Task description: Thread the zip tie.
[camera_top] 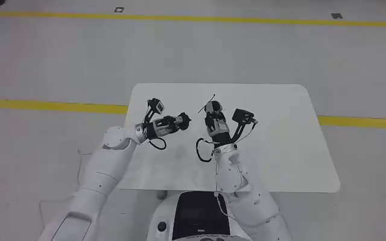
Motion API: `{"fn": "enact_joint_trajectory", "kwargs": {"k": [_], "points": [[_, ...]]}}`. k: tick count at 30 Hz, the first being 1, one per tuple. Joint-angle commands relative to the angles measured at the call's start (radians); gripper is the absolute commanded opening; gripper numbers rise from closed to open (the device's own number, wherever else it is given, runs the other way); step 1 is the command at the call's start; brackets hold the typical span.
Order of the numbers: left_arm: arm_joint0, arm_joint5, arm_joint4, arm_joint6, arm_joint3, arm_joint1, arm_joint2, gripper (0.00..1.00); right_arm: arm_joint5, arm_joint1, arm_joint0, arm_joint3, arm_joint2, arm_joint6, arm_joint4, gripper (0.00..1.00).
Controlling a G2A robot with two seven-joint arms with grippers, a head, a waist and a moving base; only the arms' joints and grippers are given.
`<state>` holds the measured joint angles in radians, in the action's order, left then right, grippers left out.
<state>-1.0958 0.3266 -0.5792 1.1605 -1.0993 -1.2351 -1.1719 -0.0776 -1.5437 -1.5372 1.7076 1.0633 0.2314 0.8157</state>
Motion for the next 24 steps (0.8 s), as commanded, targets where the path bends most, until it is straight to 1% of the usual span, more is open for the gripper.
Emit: {"fn": "enact_joint_trajectory", "kwargs": {"k": [1,4,10,20,24], "points": [[0.006,0.004,0.000,-0.004,0.004,-0.001,0.012,0.00,-0.013,0.000,-0.002,-0.001,-0.007,0.004,0.015,0.00],[0.016,0.013,-0.004,-0.009,0.015,-0.002,0.023,0.00,-0.040,-0.002,-0.004,0.001,-0.014,0.017,0.034,0.00],[0.026,0.013,-0.016,-0.009,0.028,-0.004,0.029,0.00,-0.088,-0.005,-0.024,0.017,-0.034,0.028,0.046,0.00],[0.027,0.013,-0.020,-0.006,0.032,-0.004,0.030,0.00,-0.083,-0.005,-0.025,0.022,-0.034,0.028,0.048,0.00],[0.027,0.013,-0.020,-0.006,0.032,-0.004,0.030,0.00,-0.103,-0.005,-0.030,0.029,-0.045,0.051,0.096,0.00]]}}
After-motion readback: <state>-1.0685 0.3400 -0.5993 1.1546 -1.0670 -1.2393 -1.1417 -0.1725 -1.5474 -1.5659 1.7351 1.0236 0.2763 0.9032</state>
